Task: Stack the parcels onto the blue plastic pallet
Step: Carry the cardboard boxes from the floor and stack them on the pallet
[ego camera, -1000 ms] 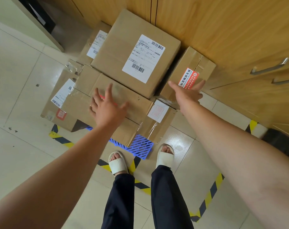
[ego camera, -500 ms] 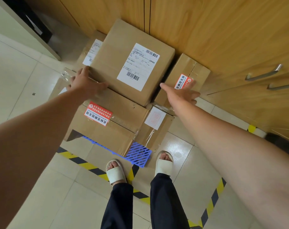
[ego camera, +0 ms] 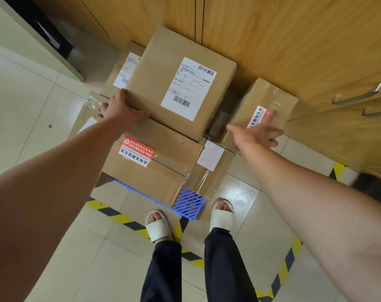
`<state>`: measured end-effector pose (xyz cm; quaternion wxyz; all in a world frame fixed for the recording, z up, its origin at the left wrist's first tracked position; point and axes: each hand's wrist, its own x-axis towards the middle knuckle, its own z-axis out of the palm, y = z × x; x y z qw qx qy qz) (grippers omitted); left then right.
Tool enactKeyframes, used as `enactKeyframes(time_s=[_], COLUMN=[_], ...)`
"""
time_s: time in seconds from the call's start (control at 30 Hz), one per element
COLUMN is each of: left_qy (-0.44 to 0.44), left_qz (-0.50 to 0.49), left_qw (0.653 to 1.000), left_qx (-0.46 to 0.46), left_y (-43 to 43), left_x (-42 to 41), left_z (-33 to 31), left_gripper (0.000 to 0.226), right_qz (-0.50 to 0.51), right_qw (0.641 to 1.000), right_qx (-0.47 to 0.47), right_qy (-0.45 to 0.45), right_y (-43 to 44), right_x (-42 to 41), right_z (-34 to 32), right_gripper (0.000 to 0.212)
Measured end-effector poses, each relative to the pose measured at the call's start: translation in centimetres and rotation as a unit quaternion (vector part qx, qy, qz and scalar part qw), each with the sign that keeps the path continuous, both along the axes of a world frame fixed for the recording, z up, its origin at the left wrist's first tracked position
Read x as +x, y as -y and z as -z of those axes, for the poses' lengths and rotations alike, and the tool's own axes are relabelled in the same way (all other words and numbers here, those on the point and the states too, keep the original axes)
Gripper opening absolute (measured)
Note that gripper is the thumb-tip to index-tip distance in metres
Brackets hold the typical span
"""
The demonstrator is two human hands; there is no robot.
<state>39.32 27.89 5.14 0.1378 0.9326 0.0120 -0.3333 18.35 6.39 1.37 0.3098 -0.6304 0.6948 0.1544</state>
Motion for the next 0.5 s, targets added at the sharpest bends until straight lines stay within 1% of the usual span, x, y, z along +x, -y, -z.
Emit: enactKeyframes(time_s=[0.1,0.23,0.27,0.37,0.4,0.47,0.5], left_qy=[0.008,0.000,-0.001,0.009,0.012,0.009,0.011], left_qz=[-0.004,-0.003,-0.002,0.023,0.026,0.025,0.032], left_qw=[1.000,1.000,1.000,1.000,1.000,1.000,0.999], left_qx=[-0.003,-0.010,-0.010,0.008,0.007,-0.006,-0.007], left_y=[-0.1,-0.4,-0.4,-0.3,-0.3,-0.5,-0.6], left_x=[-0.2,-0.1,-0.2,-0.5,-0.5,-0.3,0.0], left_z=[0.1,0.1,0.0,-0.3,-0.3,-0.1,0.1], left_gripper=[0.079,0.075,0.074,0.069,0.067,0.064,0.065], right_qz=[-0.017,-0.010,-0.011,-0.007,-0.006,-0.004,0.002], right_qw=[1.000,1.000,1.000,0.997,0.995,0.992,0.990], right_qx=[0.001,0.010,0.007,-0.013,-0.017,-0.022,-0.021], right_qy=[0.010,0.004,0.013,0.077,0.097,0.126,0.140], right_y=[-0.9,-0.9,-0.9,-0.5,-0.3,0.0,0.3], right_x=[2.3,3.5,3.2,2.0,1.4,0.4,0.0], right_z=[0.4,1.1,1.3,1.4,1.3,1.1,1.1], right_gripper=[0.132,0.129,0.124,0.092,0.086,0.085,0.089])
